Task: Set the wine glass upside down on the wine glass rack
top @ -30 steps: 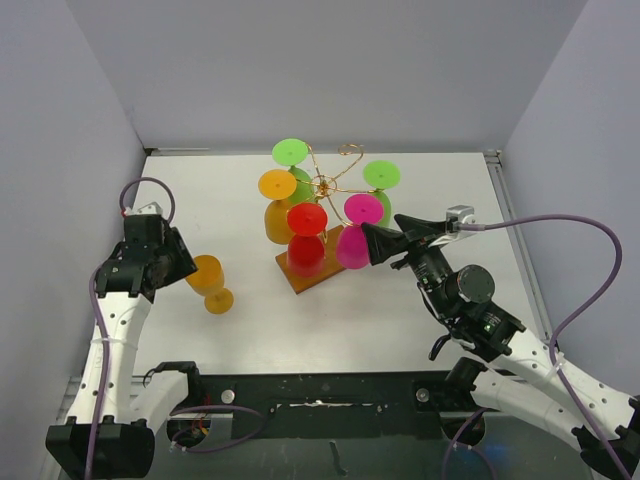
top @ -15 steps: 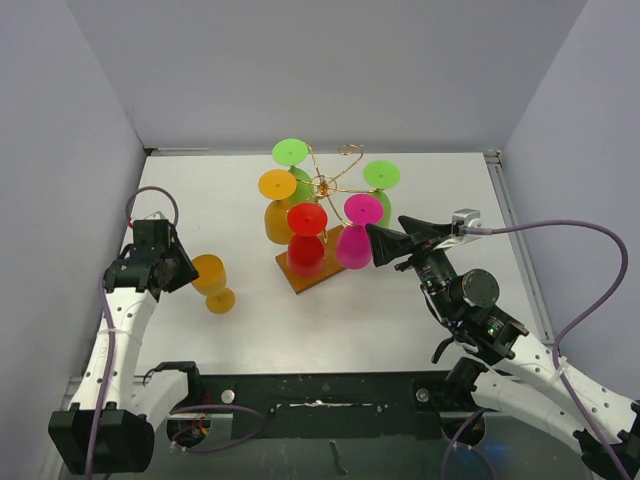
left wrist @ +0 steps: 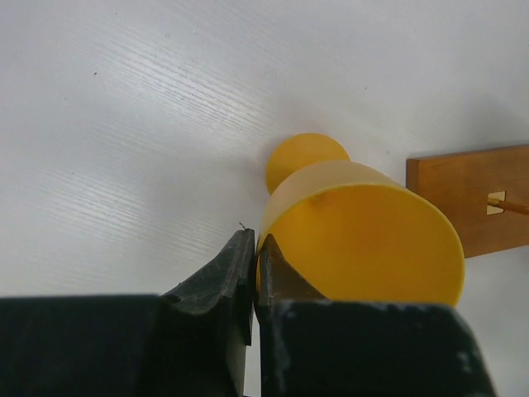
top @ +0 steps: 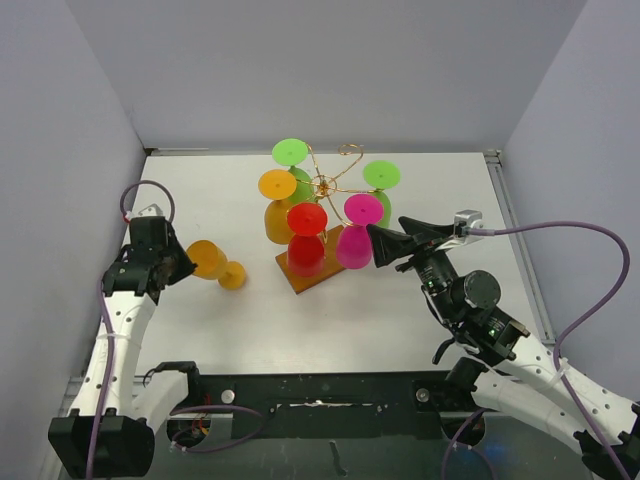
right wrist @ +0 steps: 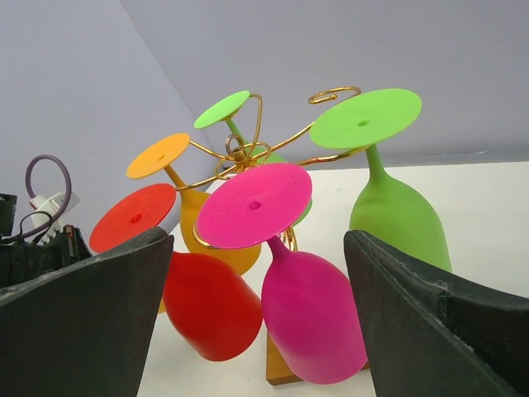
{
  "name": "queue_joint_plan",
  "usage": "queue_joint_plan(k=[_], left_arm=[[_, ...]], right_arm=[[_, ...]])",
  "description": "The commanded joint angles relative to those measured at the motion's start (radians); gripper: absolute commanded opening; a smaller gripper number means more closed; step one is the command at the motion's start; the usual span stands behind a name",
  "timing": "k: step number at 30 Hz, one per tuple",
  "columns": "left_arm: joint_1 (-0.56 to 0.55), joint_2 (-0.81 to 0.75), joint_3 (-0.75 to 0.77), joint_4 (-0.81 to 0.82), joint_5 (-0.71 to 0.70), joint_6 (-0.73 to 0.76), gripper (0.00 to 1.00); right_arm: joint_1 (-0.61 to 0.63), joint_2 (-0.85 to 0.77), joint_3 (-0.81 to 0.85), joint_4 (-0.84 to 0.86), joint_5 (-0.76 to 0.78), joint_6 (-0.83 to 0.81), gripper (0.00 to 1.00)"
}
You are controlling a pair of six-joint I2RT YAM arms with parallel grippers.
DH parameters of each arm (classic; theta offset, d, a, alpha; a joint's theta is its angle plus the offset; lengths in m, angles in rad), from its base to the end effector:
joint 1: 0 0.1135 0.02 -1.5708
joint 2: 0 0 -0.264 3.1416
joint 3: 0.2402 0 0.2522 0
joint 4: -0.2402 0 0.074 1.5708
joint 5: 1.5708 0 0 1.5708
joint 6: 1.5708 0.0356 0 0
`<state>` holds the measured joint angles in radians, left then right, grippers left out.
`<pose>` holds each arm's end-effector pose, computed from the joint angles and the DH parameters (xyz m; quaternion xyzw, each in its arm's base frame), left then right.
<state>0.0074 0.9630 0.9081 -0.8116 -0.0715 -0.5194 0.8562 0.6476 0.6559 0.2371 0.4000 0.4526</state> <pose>0.1880 0.0039 0.2932 -0.2561 0.9025 -0.0548 0.3420 0.1137 0.1099 0.3607 0.0326 0.6221 0.3733 0.6874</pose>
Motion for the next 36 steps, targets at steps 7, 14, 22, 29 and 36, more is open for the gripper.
queue_joint_plan(k=[7,14,22,29,36], left_arm=[[0.002,-0.097,0.17,0.153,-0.047,0.021,0.0],[0.002,-0.144,0.255,0.265,-0.057,0.01,0.0],[0.0,-0.19,0.35,0.541,0.057,-0.04,0.0],[0.001,-0.186,0.342,0.928,0.259,-0.186,0.0],[0.0,-0.089,0.351,1.253,0.422,-0.399,0.0]], right_arm=[[-0.009,0.003,0.038,0.052,-0.015,0.012,0.87],[-0.008,0.03,0.081,0.056,-0.04,0.006,0.87],[-0.008,0.111,0.152,0.093,-0.112,-0.006,0.87],[-0.008,0.217,0.273,0.144,-0.216,0.018,0.87],[-0.01,0.341,0.388,0.244,-0.272,0.094,0.86]])
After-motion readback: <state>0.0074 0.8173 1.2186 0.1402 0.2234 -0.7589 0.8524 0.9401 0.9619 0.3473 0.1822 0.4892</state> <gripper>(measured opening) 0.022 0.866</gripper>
